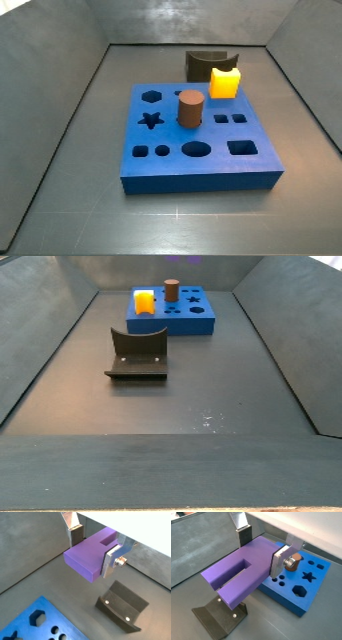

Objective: Pick up the double-square object. Move up. Rotate the double-square object. Place the double-square object on the fixture. Regrasp the double-square object. Move to above the board. Insert the double-square object.
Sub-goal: Place the double-square object on the fixture.

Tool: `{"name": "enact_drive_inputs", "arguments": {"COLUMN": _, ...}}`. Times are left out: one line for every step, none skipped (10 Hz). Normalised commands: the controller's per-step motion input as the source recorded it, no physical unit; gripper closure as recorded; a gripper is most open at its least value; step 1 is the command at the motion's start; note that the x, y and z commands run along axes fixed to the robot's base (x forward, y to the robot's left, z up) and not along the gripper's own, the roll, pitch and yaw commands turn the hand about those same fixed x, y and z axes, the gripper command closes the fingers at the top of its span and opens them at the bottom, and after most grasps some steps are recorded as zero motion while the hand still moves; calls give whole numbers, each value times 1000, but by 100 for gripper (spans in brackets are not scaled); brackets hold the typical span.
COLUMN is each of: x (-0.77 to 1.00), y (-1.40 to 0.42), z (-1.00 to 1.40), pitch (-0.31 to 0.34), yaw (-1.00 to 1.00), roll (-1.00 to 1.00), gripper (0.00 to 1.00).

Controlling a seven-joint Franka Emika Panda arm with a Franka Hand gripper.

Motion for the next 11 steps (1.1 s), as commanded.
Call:
{"name": "enact_drive_inputs", "arguments": {"x": 1000, "y": 698, "z": -556, "pitch": 47, "yaw": 58, "roll": -1000, "gripper": 100}}
{"name": "enact_drive_inputs", "arguments": {"x": 1000, "y": 724, "z": -573, "pitch": 47, "yaw": 56, "roll": -1000, "gripper": 100}}
{"name": "enact_drive_inputs", "arguments": {"x": 1000, "y": 637, "z": -456, "pitch": 31, "yaw": 24, "roll": -1000, "gripper": 100}}
{"name": "enact_drive_inputs", "arguments": {"x": 1000, "y": 522, "z": -328, "pitch": 30, "yaw": 15, "roll": -1000, "gripper": 100}}
{"name": "enact_drive_inputs", "arguments": {"x": 988, "y": 339, "z": -186, "pitch": 45, "yaw": 3, "roll": -1000, "gripper": 100}}
{"name": "enact_drive_inputs", "arguments": {"x": 893, "y": 191, "z": -119, "pitch": 69, "yaw": -6, "roll": -1000, "gripper": 100}}
{"name": "enact_drive_inputs", "arguments": {"x": 814, "y": 131, "z": -81, "pitch": 88, "yaw": -16, "roll": -1000, "gripper": 100}}
{"name": "enact_drive_inputs", "arguments": {"x": 740, "y": 105, "z": -58, "pitch": 102, "yaw": -30, "roll": -1000, "gripper": 100}}
{"name": "enact_drive_inputs", "arguments": {"x": 646, "y": 76, "z": -43, "pitch": 118, "yaw": -57, "roll": -1000, "gripper": 100}}
{"name": "enact_drive_inputs", "arguments": {"x": 580, "y": 62, "z": -31, "pitch": 130, "yaw": -81, "roll": -999, "gripper": 100}}
{"name": "enact_drive_inputs", "arguments": {"x": 535, "y": 60, "z": -28, "pitch": 124, "yaw": -90, "roll": -896, "gripper": 100}}
